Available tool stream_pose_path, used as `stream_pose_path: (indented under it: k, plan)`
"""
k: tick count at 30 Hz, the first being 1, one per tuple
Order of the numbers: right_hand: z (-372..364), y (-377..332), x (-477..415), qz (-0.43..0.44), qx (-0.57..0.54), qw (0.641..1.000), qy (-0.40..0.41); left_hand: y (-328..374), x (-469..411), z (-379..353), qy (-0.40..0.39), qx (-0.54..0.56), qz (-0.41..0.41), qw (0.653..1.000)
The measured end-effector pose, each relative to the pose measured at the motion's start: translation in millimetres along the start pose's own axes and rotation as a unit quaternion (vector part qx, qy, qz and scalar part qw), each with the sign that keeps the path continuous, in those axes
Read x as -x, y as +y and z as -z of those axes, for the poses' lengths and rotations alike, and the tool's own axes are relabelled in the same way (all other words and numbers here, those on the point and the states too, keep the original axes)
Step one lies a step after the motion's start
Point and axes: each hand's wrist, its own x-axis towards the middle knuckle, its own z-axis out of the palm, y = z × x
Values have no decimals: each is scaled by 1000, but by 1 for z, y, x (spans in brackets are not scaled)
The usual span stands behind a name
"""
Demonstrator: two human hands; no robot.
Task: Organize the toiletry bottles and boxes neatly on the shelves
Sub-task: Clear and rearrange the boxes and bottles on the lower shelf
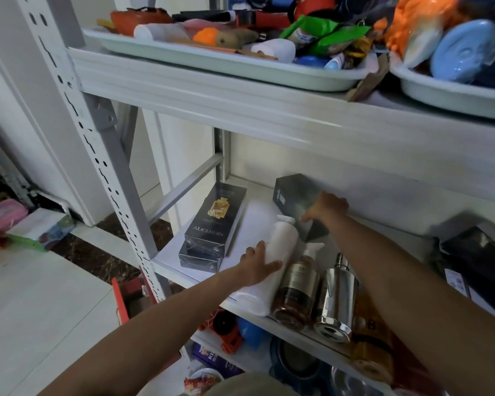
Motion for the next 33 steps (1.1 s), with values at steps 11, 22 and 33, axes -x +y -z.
stream_pose_path:
  k: [11, 22, 33]
  plan:
    - [7, 35, 22, -16, -19, 1000, 17, -2, 10, 6, -16, 25, -18, 999]
    - [6, 57, 40, -157, -151, 975, 49, 0, 11, 6, -13, 49, -21, 998]
    - [68, 20, 40, -116, -344, 931, 41, -18, 5, 19, 12, 80, 6, 997]
